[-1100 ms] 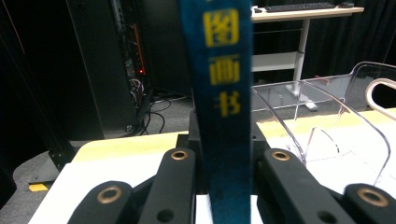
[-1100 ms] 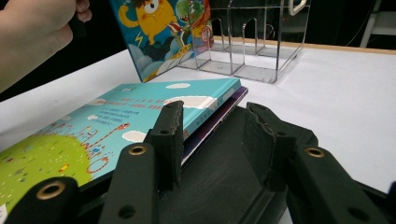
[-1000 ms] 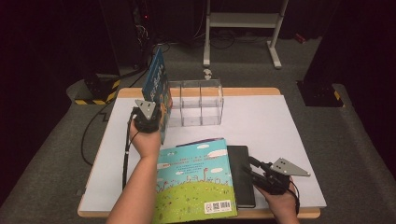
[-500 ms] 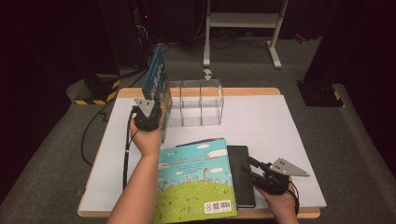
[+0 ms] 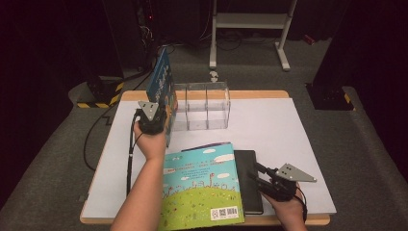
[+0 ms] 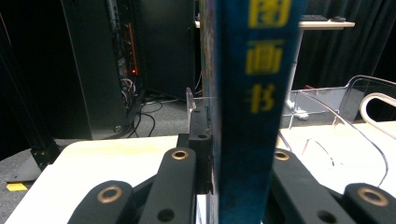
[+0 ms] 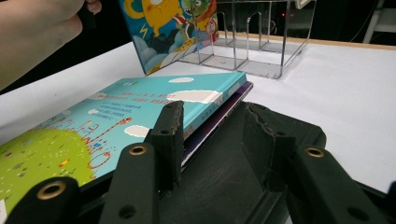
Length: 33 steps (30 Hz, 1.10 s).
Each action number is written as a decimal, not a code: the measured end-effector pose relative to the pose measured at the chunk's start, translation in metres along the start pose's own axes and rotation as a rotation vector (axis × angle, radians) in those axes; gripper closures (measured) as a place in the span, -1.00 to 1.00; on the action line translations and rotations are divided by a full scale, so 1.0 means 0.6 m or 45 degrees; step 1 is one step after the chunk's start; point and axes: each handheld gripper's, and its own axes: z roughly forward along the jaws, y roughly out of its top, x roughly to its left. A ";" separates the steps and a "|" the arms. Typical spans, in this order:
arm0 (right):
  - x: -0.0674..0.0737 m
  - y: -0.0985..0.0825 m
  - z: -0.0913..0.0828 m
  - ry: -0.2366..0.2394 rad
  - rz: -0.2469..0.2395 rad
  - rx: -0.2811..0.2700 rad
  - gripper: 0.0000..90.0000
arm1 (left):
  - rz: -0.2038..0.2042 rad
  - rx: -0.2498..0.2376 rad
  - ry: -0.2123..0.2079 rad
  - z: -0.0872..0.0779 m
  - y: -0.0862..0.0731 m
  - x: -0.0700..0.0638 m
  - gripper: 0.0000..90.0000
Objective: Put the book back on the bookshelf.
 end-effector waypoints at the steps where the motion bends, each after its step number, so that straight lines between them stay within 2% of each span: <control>1: 0.000 0.000 0.000 0.000 0.002 0.000 0.29 | -0.001 -0.001 -0.001 0.000 0.000 0.000 0.78; 6: 0.000 -0.001 0.000 0.000 0.000 0.001 0.29 | -0.013 -0.001 -0.008 0.000 0.000 0.000 0.76; 9: 0.001 0.000 0.000 0.001 -0.003 0.002 0.28 | -0.021 -0.004 -0.004 -0.001 0.000 0.003 0.62; 17: 0.002 -0.001 0.002 -0.001 -0.015 0.012 0.26 | -0.053 0.026 -0.022 -0.005 0.000 0.012 0.43; 24: 0.005 -0.002 0.006 0.000 -0.026 0.022 0.24 | -0.086 0.059 -0.093 -0.013 0.000 0.013 0.29; 28: 0.005 -0.003 0.007 0.001 -0.028 0.027 0.23 | -0.088 0.061 -0.118 -0.017 0.000 0.010 0.21; 33: 0.005 -0.004 0.007 0.000 -0.032 0.034 0.22 | -0.080 0.098 -0.159 -0.020 -0.003 0.012 0.13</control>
